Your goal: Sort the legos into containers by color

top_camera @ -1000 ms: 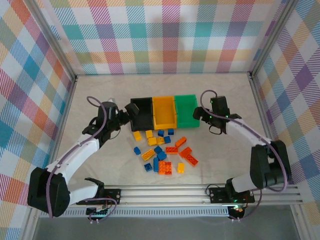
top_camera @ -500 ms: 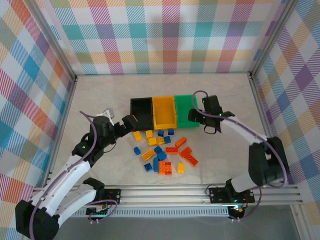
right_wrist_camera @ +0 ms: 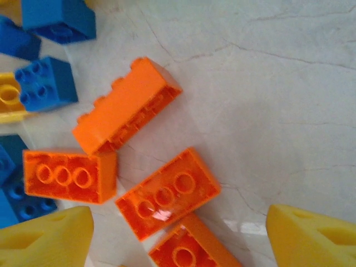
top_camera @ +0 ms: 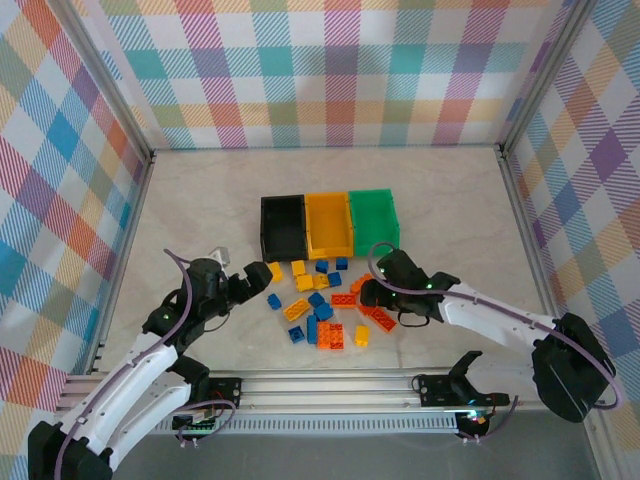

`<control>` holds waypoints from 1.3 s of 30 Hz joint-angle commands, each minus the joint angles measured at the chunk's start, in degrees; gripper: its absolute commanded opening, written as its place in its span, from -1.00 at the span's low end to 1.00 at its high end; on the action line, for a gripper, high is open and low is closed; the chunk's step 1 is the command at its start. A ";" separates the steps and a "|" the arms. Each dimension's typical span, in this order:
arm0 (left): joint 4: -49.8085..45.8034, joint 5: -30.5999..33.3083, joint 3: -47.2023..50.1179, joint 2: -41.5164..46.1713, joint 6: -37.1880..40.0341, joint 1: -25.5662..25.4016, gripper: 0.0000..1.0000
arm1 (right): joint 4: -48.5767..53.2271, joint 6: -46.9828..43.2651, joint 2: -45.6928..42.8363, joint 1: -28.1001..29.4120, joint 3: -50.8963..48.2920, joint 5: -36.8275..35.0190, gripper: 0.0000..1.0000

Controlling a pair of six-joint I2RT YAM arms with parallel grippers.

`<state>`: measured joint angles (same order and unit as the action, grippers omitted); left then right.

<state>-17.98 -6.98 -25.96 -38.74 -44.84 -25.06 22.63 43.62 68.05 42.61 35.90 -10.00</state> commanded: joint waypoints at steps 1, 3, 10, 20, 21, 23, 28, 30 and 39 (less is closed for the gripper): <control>-0.22 -0.05 0.27 1.15 -1.12 -0.38 1.00 | -4.29 11.97 1.15 1.06 1.50 -5.25 0.55; -0.54 0.20 0.14 1.30 -1.21 -0.37 1.00 | -4.33 14.33 4.07 1.23 3.49 -6.20 0.51; 0.15 0.15 1.36 1.89 -2.26 -0.43 1.00 | -0.34 20.33 14.72 1.64 11.32 -7.20 0.37; 1.38 -0.66 2.62 3.57 -2.52 -0.36 1.00 | 0.47 25.64 22.06 1.95 15.73 -8.61 0.35; 1.28 -0.66 2.70 3.79 -2.36 -0.43 1.00 | 0.83 25.75 22.79 1.95 16.11 -8.43 0.33; 0.91 -0.51 2.71 4.33 -2.31 -0.42 1.00 | 1.39 26.29 23.97 1.91 16.88 -7.99 0.29; 0.22 0.03 3.01 5.07 -2.19 -0.41 1.00 | 2.54 27.22 26.50 1.94 17.62 -6.37 0.15; 0.22 0.17 2.92 5.08 -2.29 -0.43 1.00 | 2.51 27.22 27.02 1.96 17.54 -5.93 0.04; -1.10 0.75 0.56 4.85 -2.11 -0.43 1.00 | 0.81 23.22 24.76 1.95 17.63 -7.21 -0.52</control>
<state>-18.11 -6.79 -23.81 -34.26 -46.94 -25.10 23.11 68.69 94.43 44.29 52.51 -16.53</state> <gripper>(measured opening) 0.999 0.263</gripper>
